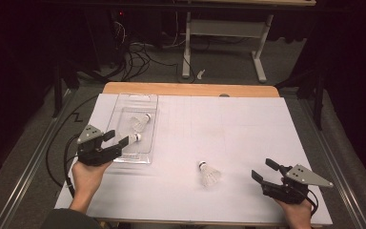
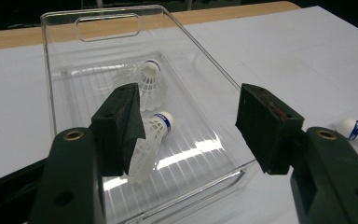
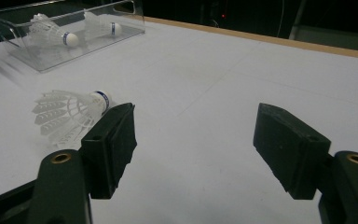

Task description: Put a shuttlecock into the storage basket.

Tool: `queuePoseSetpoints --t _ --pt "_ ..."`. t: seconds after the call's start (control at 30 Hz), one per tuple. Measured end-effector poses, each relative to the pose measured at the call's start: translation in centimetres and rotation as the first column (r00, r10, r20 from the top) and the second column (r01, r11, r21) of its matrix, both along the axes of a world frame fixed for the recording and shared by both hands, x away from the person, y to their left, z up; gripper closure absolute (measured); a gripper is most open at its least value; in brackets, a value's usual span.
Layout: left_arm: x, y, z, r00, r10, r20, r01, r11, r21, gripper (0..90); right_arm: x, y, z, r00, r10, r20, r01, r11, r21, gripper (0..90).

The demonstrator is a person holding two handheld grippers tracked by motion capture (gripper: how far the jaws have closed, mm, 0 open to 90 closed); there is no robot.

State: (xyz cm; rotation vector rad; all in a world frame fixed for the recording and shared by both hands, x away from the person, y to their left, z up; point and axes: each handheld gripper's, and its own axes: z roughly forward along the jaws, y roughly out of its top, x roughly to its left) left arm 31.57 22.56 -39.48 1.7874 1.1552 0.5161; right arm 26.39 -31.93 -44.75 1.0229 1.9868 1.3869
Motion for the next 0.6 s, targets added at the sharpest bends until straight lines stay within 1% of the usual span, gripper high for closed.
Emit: queuePoseSetpoints --t 0.1,0.17,0.23,0.53,0.6 --pt "-0.19 -0.02 -0.11 1.0 -0.001 -0.002 0.001 1.0 -0.003 40.5 -0.01 0.01 0.0 1.0 -0.001 0.0 0.001 1.0 0.0 30.1" --pt "-0.24 -0.1 -0.16 1.0 -0.002 -0.005 0.002 1.0 0.008 40.5 0.03 -0.02 -0.01 1.0 -0.003 -0.002 0.003 1.0 0.002 30.1" --pt "-0.22 -0.17 -0.16 1.0 -0.004 -0.005 0.004 1.0 0.007 40.4 0.03 -0.05 -0.02 1.0 -0.003 -0.001 0.003 1.0 0.003 30.1" --pt "-0.67 -0.25 0.03 1.0 -0.003 0.008 0.003 1.0 0.001 40.4 -0.01 0.19 0.0 1.0 0.001 0.0 -0.001 1.0 -0.006 30.1" --pt "-0.8 -0.29 -0.02 0.9999 -0.005 0.011 0.005 1.0 -0.003 40.4 -0.03 0.07 0.01 1.0 -0.002 0.002 0.002 1.0 0.0 30.1"
